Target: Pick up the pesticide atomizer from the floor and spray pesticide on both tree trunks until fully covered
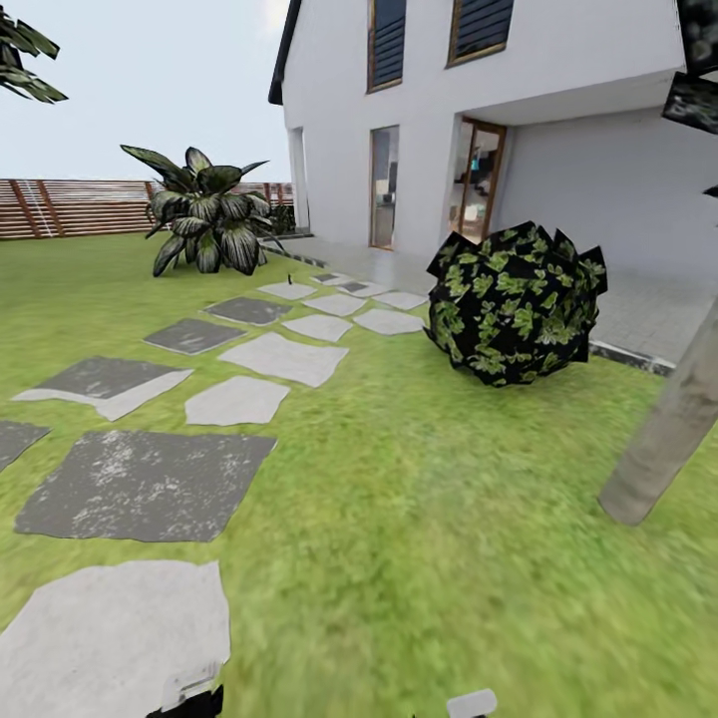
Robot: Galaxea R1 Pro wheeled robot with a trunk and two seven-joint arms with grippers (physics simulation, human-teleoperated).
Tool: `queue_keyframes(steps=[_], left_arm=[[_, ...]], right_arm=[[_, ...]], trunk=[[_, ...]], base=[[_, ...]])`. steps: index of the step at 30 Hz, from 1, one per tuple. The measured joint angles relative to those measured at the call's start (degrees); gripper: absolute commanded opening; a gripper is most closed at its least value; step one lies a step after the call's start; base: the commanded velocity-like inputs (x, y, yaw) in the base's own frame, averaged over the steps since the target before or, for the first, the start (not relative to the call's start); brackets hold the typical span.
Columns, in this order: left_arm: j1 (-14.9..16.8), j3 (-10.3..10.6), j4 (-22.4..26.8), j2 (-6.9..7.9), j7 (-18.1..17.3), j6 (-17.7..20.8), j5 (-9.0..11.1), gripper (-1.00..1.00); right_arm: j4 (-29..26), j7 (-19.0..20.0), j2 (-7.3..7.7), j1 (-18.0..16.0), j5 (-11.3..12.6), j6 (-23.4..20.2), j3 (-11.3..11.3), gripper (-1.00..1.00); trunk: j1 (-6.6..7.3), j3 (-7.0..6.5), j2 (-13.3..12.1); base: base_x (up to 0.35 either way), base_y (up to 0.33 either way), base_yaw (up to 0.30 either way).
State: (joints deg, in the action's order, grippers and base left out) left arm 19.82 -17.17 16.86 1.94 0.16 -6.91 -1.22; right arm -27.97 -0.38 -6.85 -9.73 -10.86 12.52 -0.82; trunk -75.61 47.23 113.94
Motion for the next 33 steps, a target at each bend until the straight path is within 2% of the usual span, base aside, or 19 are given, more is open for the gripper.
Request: queue_keyframes(steps=[23,33], left_arm=[[0.0,0.0,0.0,0.00,0.0,0.0,0.0,1.00],[0.0,0.0,0.0,0.00,0.0,0.0,-0.1,1.00]], right_arm=[[0.0,0.0,0.00,0.0,0.0,0.0,0.0,1.00],[0.0,0.0,0.00,0.0,0.0,0.0,0.0,1.00]], trunk=[[0.00,0.00,0.0],[0.00,0.00,0.0]], base=[[0.336,0.073,0.000],[0.336,0.010,0.000]])
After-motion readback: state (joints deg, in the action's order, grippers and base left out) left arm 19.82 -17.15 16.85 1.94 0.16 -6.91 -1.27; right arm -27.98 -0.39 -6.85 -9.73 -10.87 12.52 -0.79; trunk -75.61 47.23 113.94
